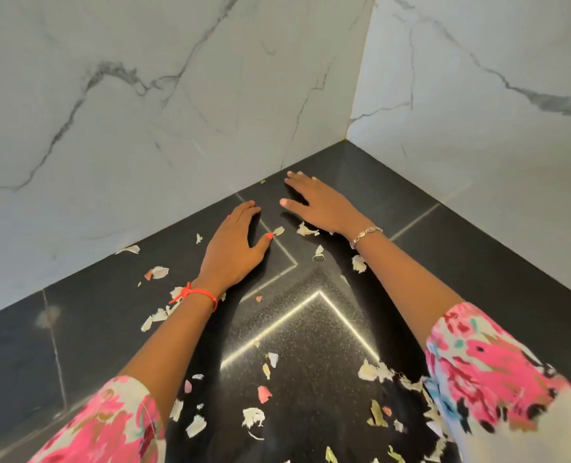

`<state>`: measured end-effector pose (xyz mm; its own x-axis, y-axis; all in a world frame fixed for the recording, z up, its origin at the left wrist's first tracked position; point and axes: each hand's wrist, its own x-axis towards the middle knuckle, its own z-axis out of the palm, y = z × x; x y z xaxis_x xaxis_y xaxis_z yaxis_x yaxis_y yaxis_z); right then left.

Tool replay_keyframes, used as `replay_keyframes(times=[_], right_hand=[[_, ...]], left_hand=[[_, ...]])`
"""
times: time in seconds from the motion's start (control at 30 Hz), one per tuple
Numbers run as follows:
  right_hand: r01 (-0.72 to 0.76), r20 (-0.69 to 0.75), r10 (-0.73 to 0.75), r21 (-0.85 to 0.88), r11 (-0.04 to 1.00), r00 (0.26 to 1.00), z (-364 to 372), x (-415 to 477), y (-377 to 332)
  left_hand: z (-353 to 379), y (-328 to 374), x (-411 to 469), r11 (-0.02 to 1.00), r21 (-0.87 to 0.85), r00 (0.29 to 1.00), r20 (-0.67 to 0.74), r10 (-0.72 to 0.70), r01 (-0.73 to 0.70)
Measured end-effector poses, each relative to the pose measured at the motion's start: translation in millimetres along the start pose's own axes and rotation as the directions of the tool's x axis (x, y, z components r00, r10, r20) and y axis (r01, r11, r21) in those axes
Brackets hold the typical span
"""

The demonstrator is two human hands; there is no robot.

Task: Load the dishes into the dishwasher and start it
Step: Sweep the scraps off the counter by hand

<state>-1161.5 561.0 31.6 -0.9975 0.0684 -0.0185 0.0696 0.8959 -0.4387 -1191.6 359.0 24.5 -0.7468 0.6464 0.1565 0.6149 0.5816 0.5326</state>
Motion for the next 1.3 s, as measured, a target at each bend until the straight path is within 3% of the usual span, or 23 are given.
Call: replay_keyframes(times=[0.2,0.27,0.33,0.37,0.43,0.5,0.57,0.63,0.7,0.8,0.9,1.07,1.17,1.23,1.3], right_hand=[[0.207,0.130,-0.234,0.191,0.959,0.964,4,-84,-18],[0.171,0.214,-0.266,0.379,0.910,0.940,0,-113,-22],[0.061,0.186,-0.180,0.512,0.857,0.966,-9,-128,-22],[0.028,0.123,-0.101,0.490,0.871,0.987,-11,-130,-16],[-0.007,0.044,-0.005,0.247,0.969,0.999,-10,-129,-8],[0.043,0.060,-0.045,0.039,0.998,0.997,0,-132,-10],[0.102,0.054,-0.116,0.204,0.974,0.992,7,-137,-18],[0.059,-0.013,-0.059,0.391,0.919,0.998,0,-136,-21],[-0.024,-0.117,0.070,0.355,0.935,0.991,-8,-126,-11],[-0.146,-0.145,0.181,0.220,0.964,0.973,-11,-108,11],[-0.123,-0.141,0.136,0.095,0.988,0.981,-5,-104,18],[-0.117,-0.170,0.148,0.180,0.977,0.974,-7,-107,20],[-0.115,-0.169,0.151,0.207,0.971,0.974,-7,-106,21],[-0.111,-0.178,0.150,0.215,0.970,0.972,-5,-105,23],[-0.103,-0.188,0.146,0.224,0.969,0.971,-4,-104,25]], left_hand=[[-3,1,-1,0.999,-0.035,0.999,0.038,-0.021,0.022],[-2,3,-2,1.000,-0.012,0.997,0.076,-0.014,0.015],[-2,6,-4,1.000,0.011,0.993,0.115,-0.008,0.007],[-2,8,-4,1.000,0.021,0.992,0.129,-0.008,0.005],[-1,14,-9,0.999,0.040,0.989,0.146,-0.004,-0.002],[2,22,-21,0.996,0.059,0.984,0.171,0.053,-0.063],[6,30,-33,0.986,-0.021,0.964,0.208,0.167,-0.166],[2,35,-34,0.960,-0.192,0.953,0.188,0.238,-0.202],[-4,33,-16,0.952,-0.266,0.974,0.126,0.188,-0.149],[-12,20,24,0.989,-0.127,0.982,0.161,0.098,-0.078],[-13,6,59,0.995,0.020,0.978,0.188,0.089,-0.095],[-2,4,72,0.984,0.116,0.973,0.207,0.106,-0.132],[-5,8,59,0.990,-0.113,0.976,0.188,0.110,-0.090],[-12,11,47,0.925,-0.375,0.978,0.164,0.128,-0.058],[-21,12,36,0.870,-0.489,0.984,0.112,0.135,-0.064]])
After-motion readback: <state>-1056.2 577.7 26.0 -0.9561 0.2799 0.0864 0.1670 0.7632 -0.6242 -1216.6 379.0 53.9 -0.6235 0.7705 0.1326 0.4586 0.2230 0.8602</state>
